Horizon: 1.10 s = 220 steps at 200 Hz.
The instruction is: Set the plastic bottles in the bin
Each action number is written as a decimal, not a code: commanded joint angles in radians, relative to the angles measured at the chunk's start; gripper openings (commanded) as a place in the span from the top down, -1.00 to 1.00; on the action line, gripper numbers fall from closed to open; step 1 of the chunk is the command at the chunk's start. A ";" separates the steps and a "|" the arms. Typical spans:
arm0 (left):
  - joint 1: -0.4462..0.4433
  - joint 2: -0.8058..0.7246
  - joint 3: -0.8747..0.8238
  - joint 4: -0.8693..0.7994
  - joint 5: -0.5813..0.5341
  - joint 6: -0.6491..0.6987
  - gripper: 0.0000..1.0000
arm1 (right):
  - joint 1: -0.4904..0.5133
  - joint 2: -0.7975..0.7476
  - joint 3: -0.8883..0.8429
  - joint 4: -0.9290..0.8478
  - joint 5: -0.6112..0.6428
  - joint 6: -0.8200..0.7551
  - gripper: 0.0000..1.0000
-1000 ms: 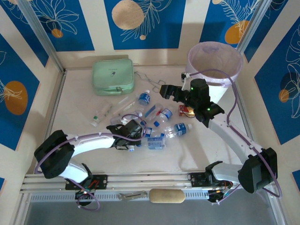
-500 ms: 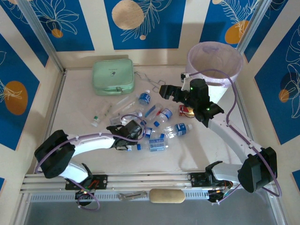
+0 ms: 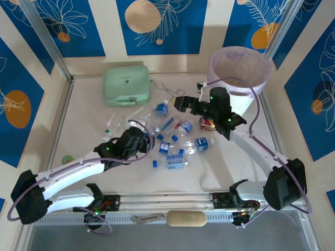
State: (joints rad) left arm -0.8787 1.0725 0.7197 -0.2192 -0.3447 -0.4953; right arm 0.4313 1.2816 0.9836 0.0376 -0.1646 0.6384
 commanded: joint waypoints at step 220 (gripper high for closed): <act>0.175 0.151 0.020 0.659 0.589 -0.018 0.02 | 0.127 0.225 0.139 0.165 -0.354 0.067 -0.64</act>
State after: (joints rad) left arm -0.7105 1.2205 0.7136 0.3885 0.2028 -0.4927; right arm 0.5507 1.4944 1.0920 0.1875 -0.4904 0.7078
